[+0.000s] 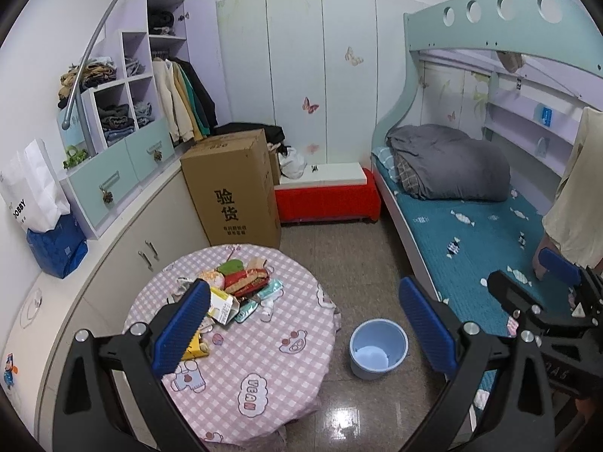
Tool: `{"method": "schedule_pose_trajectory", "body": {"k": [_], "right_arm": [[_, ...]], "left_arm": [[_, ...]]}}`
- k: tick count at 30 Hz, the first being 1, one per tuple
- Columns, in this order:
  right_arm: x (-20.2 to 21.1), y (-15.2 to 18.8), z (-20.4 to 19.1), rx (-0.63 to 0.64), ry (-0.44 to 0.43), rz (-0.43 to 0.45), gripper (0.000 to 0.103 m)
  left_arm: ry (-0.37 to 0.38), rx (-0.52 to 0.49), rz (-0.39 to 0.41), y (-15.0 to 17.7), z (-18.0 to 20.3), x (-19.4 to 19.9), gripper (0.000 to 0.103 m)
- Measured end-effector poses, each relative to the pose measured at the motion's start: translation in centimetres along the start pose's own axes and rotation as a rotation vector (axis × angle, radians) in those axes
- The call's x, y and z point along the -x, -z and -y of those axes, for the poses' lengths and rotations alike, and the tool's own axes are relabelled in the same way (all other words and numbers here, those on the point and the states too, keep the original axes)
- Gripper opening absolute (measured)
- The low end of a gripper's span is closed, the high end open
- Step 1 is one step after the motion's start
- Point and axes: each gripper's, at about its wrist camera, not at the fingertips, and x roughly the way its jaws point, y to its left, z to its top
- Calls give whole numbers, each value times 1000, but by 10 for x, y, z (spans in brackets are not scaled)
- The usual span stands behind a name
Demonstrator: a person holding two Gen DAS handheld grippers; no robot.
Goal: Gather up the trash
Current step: 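Move both open tools down toward the trash on the pink table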
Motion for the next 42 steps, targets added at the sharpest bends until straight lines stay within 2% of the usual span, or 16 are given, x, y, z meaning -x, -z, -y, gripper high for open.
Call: {"method": "schedule_pose_trajectory", "body": {"k": [8,15,20,27,32,37,42], "right_arm": [[-25,2,-9,-4,-21,-63,98],[-72,10,-36,11,-14,-148,98],[-119,18,-62,-20,-21,-239,98],[-191,37,-108,-19,-14,-363,98],[-238,56,-134,-68,-18,-466,98],[-269,67,-151,-104,0,-510,98],[-293,74,-159,-135,41,-542,98]], "left_arm": [[19,27,-77,6,-10,-25,98],[60,57,-175,16,-45,-72,98],[62,109,-285,29,-98,-119,98],[39,203,-431,60,-198,-185,98],[52,250,-534,84,-246,-226,98],[97,253,-578,89,-262,-262,97],[140,174,-580,78,-257,-304,98]]}}
